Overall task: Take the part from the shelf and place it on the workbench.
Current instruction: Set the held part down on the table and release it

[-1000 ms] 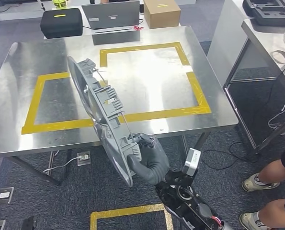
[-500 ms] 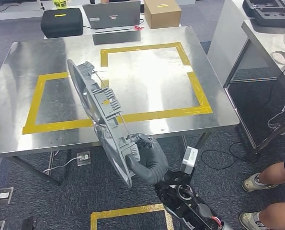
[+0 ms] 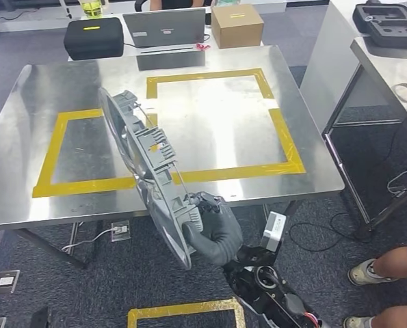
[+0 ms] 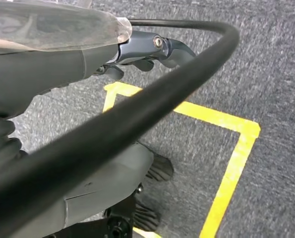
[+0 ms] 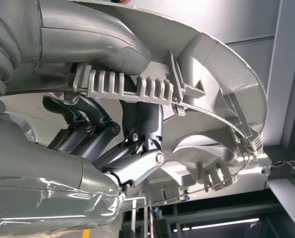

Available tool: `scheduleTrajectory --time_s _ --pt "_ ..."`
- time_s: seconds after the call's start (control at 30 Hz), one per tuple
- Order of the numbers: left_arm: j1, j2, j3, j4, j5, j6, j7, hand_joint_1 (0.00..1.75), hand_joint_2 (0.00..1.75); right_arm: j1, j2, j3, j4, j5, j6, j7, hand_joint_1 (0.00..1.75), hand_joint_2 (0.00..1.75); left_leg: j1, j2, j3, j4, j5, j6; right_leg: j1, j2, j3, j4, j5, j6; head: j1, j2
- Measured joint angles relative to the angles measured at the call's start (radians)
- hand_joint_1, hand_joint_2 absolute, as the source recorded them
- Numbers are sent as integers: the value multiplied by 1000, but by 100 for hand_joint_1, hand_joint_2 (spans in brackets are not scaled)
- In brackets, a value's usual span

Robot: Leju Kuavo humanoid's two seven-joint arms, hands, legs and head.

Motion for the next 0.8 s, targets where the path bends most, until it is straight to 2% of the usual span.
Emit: scheduleTrajectory --time_s 0.03,0.07,0.17,0.2,0.23,0.27,0.33,0.37,0.4,0.43,0.5,0.53,0.57,0.63,0.7,0.73,0.77,0.8 --pt "0 1 0 0 1 0 0 0 175 0 0 0 0 0 0 -1 175 175 1 -2 3 8 -10 -10 -1 1 26 -48 13 -1 4 0" --pt "-1 3 0 0 2 0 0 0 175 0 0 1 0 0 1 -1 175 175 2 -3 4 13 -17 -18 1 2 40 -71 9 -6 5 0" --pt "-6 2 0 0 4 0 1 0 175 1 0 2 -1 0 1 0 175 175 8 -2 14 11 -30 -39 11 5 55 -74 -18 -41 -7 0" --pt "-8 1 0 0 4 0 0 0 175 1 1 2 -2 0 0 0 175 175 10 1 12 23 -38 -43 12 5 64 -76 -24 -51 -13 0" --pt "-10 0 0 -1 4 0 0 0 175 0 1 2 -3 0 0 -1 175 175 11 4 -8 64 -52 -46 11 3 76 -81 -30 -60 -19 0" --pt "-11 0 0 -1 5 0 0 0 175 -1 2 1 -3 0 0 -1 175 175 10 7 -47 132 -71 -47 11 2 86 -85 -36 -67 -27 0" --pt "-11 0 0 -1 5 0 0 0 175 -1 2 1 -3 0 0 -1 175 175 6 9 -166 300 -103 -47 14 0 105 -89 -51 -75 -40 0" --pt "-8 0 0 -1 5 0 0 0 175 0 2 2 -3 0 0 -1 175 175 4 9 -217 355 -100 -45 15 1 115 -89 -60 -77 -45 0" --pt "-5 0 0 -1 5 0 0 0 175 1 2 2 -3 0 0 -1 175 175 2 9 -248 367 -73 -42 16 2 128 -89 -70 -78 -50 0" --pt "-3 1 0 -1 5 0 0 0 175 2 2 2 -3 0 0 -1 175 175 0 10 -260 336 -24 -37 17 4 143 -89 -81 -77 -54 0" --pt "-1 4 0 -1 3 0 -1 0 175 4 2 2 -3 0 0 -1 175 175 -7 10 -236 199 90 -26 18 6 169 -90 -104 -72 -62 0" --pt "-1 5 0 -1 2 0 -2 0 175 5 1 2 -3 0 -1 -1 175 175 -12 10 -219 140 121 -20 19 8 174 -91 -113 -67 -66 0" --pt "-2 6 0 -1 1 0 -4 0 175 6 1 2 -3 1 -1 -2 175 175 -16 10 -208 103 130 -15 21 8 175 -92 -120 -61 -68 0" --pt "-4 7 0 -1 -3 0 -6 0 175 7 1 2 -4 4 -2 -2 175 175 -22 10 -199 83 110 -5 21 9 176 -101 -128 -49 -69 0" --pt "-2 6 -1 0 -4 1 -9 0 175 7 1 0 -5 5 -3 -1 175 175 -19 9 -186 73 98 7 20 7 183 -102 -141 -39 -64 0" --pt "-1 6 -1 0 -4 1 -10 0 175 7 1 0 -5 5 -3 -1 175 175 -18 10 -176 67 93 14 20 6 174 -73 -158 -36 -58 0" --pt "-1 6 -1 0 -4 1 -11 0 175 7 0 -1 -5 5 -3 -1 175 175 -17 10 -167 63 88 20 20 4 149 -19 -182 -35 -51 0" --pt "-2 5 -1 0 -4 1 -12 0 175 7 0 -2 -5 6 -3 -1 175 175 -19 10 -159 62 82 26 21 3 109 55 -208 -36 -44 0"
